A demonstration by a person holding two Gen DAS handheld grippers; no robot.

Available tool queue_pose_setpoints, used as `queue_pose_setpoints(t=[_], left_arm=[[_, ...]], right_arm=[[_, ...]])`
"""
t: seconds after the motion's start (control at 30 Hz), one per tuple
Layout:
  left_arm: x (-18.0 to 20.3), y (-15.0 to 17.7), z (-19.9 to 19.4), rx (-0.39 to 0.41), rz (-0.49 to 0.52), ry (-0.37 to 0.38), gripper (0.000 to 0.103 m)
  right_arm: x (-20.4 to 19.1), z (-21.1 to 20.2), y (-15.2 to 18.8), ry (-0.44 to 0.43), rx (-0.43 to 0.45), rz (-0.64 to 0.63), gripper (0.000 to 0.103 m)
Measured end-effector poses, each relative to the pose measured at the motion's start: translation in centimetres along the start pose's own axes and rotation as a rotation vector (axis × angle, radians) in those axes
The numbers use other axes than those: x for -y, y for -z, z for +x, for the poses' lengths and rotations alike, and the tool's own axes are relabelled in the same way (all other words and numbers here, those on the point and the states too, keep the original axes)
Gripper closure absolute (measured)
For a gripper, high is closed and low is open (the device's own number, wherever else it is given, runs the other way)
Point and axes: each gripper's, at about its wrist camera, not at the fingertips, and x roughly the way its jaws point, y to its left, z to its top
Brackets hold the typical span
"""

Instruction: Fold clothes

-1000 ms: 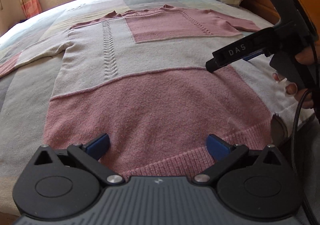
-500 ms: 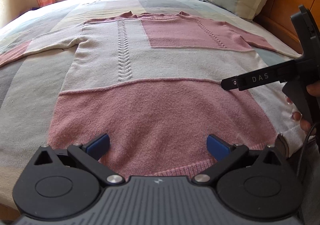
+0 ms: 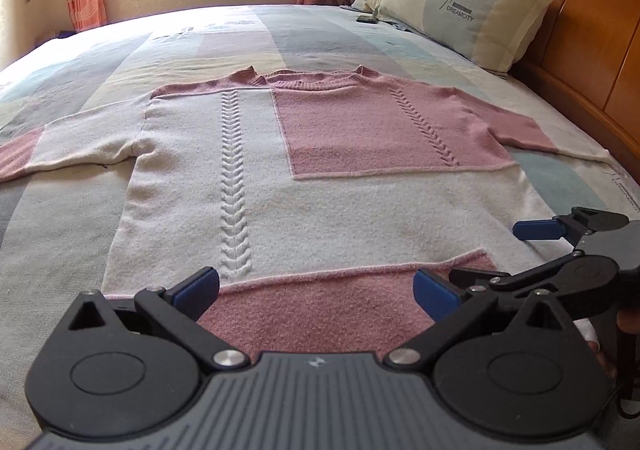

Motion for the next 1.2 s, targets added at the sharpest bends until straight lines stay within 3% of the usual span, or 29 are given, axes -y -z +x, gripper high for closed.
queue_pose_setpoints(t=[0.13,0.37,0.53,0.67,0.73,0.83,0.97,1.1,1.2], left_arm=[[-0.3,0.7,2.1,-0.087,0.011,-0.014,0.001],[-1.6,-2.5,1.8,0.010,0.007,0.036,0.001],[-2.6,-5.4,3.8,0.067,-0.008,0.064,0.001],[-3.9,-5.5,6.3,0.064,-0.045,0.096,0.001],[-4.7,-4.8,7.6,0.010,-0.096,0.131,0.001],[-4.5,-5.4,7.1,0.029,-0.034,0.128,0.001],[-4.5,-5.6,5.4,0.110,0.075,0.058,0.001],[-5.4,-5.9,5.3,0.107,0.051,0.051,0.001],[-5.7,-5.9,5.8,0.082,0.056,0.007,0.001]], right_arm=[[0.0,-0.2,0.1,-0.007,0.000,-0.011,0.000],[0.0,-0.5,0.6,-0.008,0.010,-0.023,0.000],[-0.1,-0.5,0.4,-0.001,-0.003,-0.007,0.000],[-0.2,-0.5,-0.2,0.011,-0.005,0.029,0.000],[-0.3,-0.5,-0.6,0.006,0.017,0.045,0.000],[-0.4,-0.3,-1.2,0.027,0.060,0.045,0.000],[0.6,-0.2,-2.9,0.095,0.128,0.092,0.000],[3.8,1.1,-6.8,0.060,0.102,0.286,0.000],[5.7,3.1,-11.7,0.030,0.086,0.260,0.000]])
